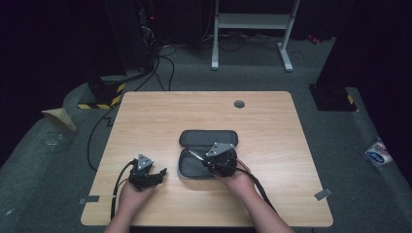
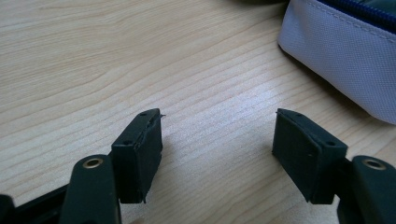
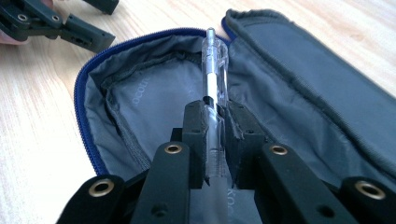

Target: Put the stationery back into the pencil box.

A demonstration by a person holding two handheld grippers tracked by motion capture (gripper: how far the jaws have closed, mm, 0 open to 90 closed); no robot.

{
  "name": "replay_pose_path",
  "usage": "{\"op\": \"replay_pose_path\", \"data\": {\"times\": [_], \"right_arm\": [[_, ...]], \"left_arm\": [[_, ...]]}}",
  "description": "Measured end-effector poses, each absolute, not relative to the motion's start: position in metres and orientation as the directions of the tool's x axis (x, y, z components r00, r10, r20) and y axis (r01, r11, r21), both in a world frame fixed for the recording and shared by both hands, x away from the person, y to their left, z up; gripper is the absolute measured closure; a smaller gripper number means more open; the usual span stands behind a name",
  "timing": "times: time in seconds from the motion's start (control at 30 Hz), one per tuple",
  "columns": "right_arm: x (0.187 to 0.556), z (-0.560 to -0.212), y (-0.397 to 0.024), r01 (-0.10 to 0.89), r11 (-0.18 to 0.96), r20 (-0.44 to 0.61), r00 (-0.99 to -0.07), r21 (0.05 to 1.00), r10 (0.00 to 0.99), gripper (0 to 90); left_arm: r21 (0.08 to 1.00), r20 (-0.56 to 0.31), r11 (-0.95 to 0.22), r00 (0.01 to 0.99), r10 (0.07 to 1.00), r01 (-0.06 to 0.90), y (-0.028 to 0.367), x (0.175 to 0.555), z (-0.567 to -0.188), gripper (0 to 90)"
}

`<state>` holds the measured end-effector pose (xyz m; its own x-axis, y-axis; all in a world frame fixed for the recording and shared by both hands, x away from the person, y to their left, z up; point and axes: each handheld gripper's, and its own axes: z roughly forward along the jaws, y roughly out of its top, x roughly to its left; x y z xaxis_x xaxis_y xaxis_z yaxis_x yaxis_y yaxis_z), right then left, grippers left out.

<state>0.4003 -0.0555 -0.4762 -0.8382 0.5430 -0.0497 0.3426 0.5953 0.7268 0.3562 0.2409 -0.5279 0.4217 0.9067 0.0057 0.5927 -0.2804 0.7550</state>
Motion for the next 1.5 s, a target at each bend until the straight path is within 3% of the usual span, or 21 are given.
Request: {"op": "replay_pose_path", "data": {"times": [0.17, 0.3, 0.7, 0.87, 1.17, 1.5], "right_arm": [[0.401, -0.477, -0.055, 0.345, 0.591, -0.03, -0.847, 0.729, 0.531, 77.6], [0.401, -0.476, -0.055, 0.361, 0.574, -0.021, -0.834, 0.735, 0.552, 68.1], [0.396, -0.469, -0.064, 0.371, 0.545, -0.019, -0.814, 0.751, 0.581, 64.2], [0.393, -0.468, -0.072, 0.385, 0.509, -0.015, -0.786, 0.77, 0.618, 52.4], [0.394, -0.466, -0.102, 0.415, 0.426, 0.005, -0.721, 0.804, 0.693, 38.9], [0.391, -0.467, -0.144, 0.434, 0.376, -0.015, -0.638, 0.819, 0.77, 34.6]], "left_arm": [[0.755, 0.006, -0.28, 0.422, 0.907, 0.592, 0.241, 0.356, -0.528, 33.2], [0.755, 0.006, -0.281, 0.422, 0.907, 0.593, 0.241, 0.356, -0.528, 33.2], [0.755, 0.007, -0.283, 0.425, 0.905, 0.591, 0.24, 0.357, -0.528, 33.2], [0.754, 0.01, -0.288, 0.428, 0.904, 0.59, 0.241, 0.357, -0.528, 33.2], [0.753, 0.012, -0.287, 0.425, 0.905, 0.591, 0.24, 0.357, -0.528, 33.2], [0.754, 0.008, -0.284, 0.423, 0.906, 0.593, 0.24, 0.357, -0.528, 33.1]]}}
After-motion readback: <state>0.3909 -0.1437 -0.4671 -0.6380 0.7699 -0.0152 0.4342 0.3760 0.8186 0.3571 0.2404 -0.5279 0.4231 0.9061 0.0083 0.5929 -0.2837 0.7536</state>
